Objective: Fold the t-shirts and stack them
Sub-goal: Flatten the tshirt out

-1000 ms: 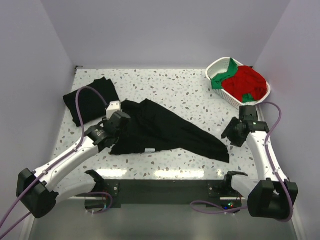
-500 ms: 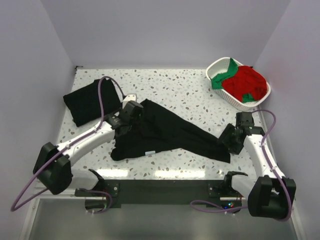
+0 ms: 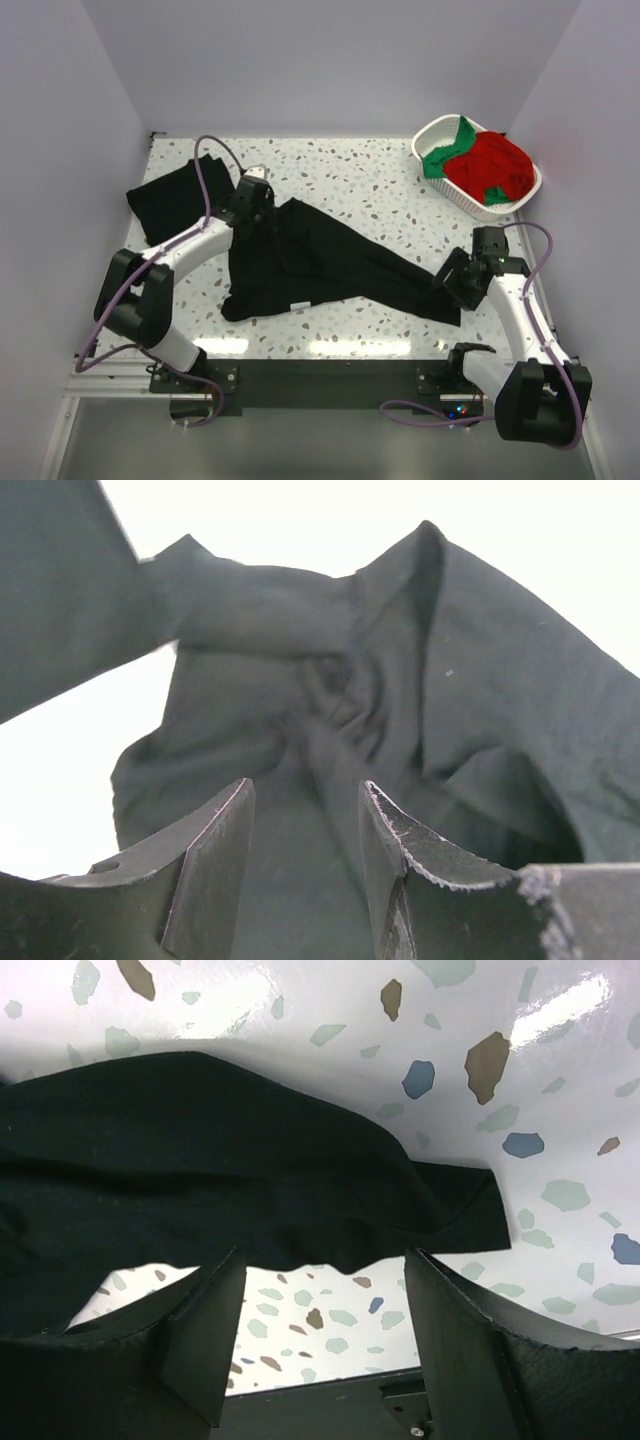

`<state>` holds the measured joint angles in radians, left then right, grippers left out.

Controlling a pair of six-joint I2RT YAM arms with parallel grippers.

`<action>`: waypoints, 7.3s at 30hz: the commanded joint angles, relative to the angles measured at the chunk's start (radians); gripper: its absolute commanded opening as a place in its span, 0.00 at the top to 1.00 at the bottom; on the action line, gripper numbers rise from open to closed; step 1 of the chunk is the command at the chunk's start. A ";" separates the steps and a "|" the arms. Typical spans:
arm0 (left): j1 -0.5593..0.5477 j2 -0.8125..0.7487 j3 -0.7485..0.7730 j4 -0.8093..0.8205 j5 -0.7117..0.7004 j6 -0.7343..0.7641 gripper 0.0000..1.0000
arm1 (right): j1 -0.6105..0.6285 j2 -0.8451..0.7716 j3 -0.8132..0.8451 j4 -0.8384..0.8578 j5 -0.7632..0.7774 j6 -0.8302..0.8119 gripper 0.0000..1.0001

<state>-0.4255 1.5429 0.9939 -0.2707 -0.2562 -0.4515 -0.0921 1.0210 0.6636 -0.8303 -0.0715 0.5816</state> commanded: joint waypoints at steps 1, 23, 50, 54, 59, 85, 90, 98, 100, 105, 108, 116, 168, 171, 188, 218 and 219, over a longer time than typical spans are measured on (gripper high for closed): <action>0.027 0.081 0.045 0.100 0.129 0.059 0.49 | -0.003 -0.004 0.033 0.023 -0.022 0.014 0.32; 0.082 0.223 0.094 0.119 0.210 0.034 0.55 | -0.003 -0.019 0.034 0.000 0.004 0.003 0.30; 0.097 -0.236 -0.023 0.041 0.186 -0.088 1.00 | -0.003 0.079 0.051 0.013 0.055 0.009 0.22; 0.097 -0.293 -0.046 0.010 0.187 -0.104 1.00 | -0.003 0.111 0.039 0.063 0.000 0.012 0.22; 0.097 -0.326 -0.035 -0.028 0.160 -0.090 1.00 | 0.003 0.137 0.054 0.089 -0.040 -0.043 0.27; 0.097 -0.446 -0.245 -0.078 0.127 -0.087 1.00 | 0.589 0.575 0.596 0.260 -0.056 -0.057 0.25; 0.097 -0.457 -0.264 -0.074 0.138 -0.096 1.00 | 0.678 0.744 0.734 0.273 -0.054 -0.043 0.25; 0.097 -0.477 -0.271 -0.079 0.133 -0.098 1.00 | 0.744 0.938 0.895 0.231 -0.065 -0.075 0.24; 0.097 -0.481 -0.278 -0.079 0.132 -0.098 1.00 | 0.747 0.959 0.906 0.223 -0.073 -0.078 0.24; 0.097 -0.492 -0.296 -0.079 0.132 -0.110 1.00 | 0.752 0.952 0.895 0.237 -0.082 -0.083 0.26; 0.097 -0.495 -0.301 -0.081 0.129 -0.113 1.00 | 0.753 0.973 0.909 0.221 -0.091 -0.081 0.43; 0.097 -0.498 -0.310 -0.085 0.114 -0.105 1.00 | 0.753 0.978 0.930 0.174 -0.074 -0.104 0.91; 0.125 -0.326 -0.212 -0.036 0.006 -0.023 1.00 | 0.206 0.251 0.074 0.051 0.002 -0.011 0.34; 0.126 -0.325 -0.213 -0.030 0.011 -0.024 1.00 | 0.206 0.240 0.034 0.063 0.009 0.006 0.36; 0.126 -0.319 -0.224 -0.030 0.017 -0.024 1.00 | 0.201 0.245 -0.019 0.111 0.108 0.049 0.42; 0.126 -0.366 -0.209 -0.050 0.021 -0.036 1.00 | 0.167 0.278 -0.053 0.172 0.036 0.067 0.95; 0.126 -0.368 -0.198 -0.056 0.021 -0.036 1.00 | 0.167 0.260 -0.033 0.162 0.036 0.066 0.97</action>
<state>-0.3077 1.2072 0.7704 -0.3397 -0.2382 -0.4717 0.0708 1.2884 0.6174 -0.7136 0.0040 0.6346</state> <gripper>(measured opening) 0.020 0.063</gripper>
